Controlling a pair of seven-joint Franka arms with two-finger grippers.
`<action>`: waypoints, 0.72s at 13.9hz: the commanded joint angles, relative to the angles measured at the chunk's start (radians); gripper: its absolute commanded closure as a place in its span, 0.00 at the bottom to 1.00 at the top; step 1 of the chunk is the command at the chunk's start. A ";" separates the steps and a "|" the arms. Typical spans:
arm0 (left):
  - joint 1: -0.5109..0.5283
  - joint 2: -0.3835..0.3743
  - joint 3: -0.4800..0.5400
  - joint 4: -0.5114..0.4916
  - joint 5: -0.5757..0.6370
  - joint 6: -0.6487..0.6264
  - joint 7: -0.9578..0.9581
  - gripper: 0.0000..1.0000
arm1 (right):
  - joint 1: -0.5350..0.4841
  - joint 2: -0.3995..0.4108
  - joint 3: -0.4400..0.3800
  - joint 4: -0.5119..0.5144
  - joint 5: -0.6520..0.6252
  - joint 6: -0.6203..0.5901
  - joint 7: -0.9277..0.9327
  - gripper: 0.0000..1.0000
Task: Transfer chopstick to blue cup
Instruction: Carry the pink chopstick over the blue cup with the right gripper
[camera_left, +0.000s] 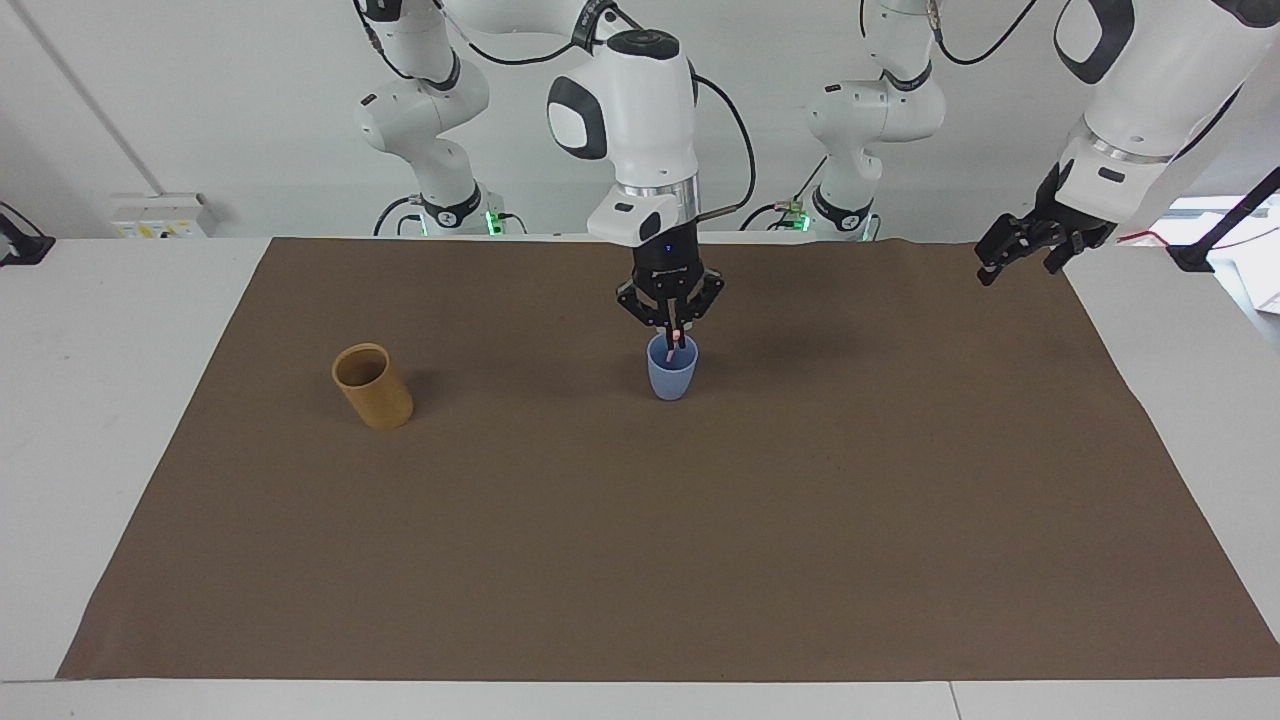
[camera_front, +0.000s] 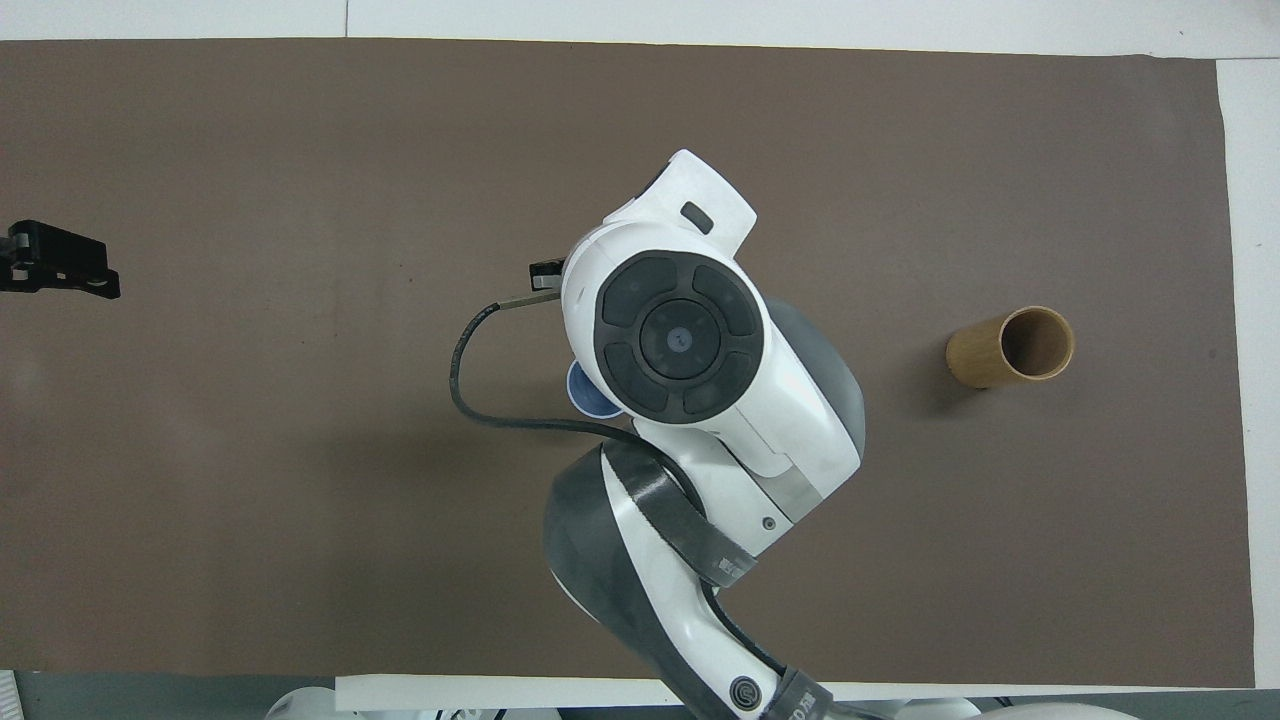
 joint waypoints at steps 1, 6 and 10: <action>0.010 0.003 -0.006 0.012 -0.003 -0.019 0.012 0.00 | 0.005 -0.044 0.006 -0.060 -0.013 0.016 0.009 0.78; 0.010 0.003 -0.006 0.012 -0.003 -0.019 0.012 0.00 | -0.020 -0.012 0.003 0.096 -0.002 -0.082 0.009 0.01; 0.010 0.003 -0.006 0.012 -0.003 -0.019 0.012 0.00 | -0.145 -0.042 -0.001 0.215 0.093 -0.268 -0.007 0.01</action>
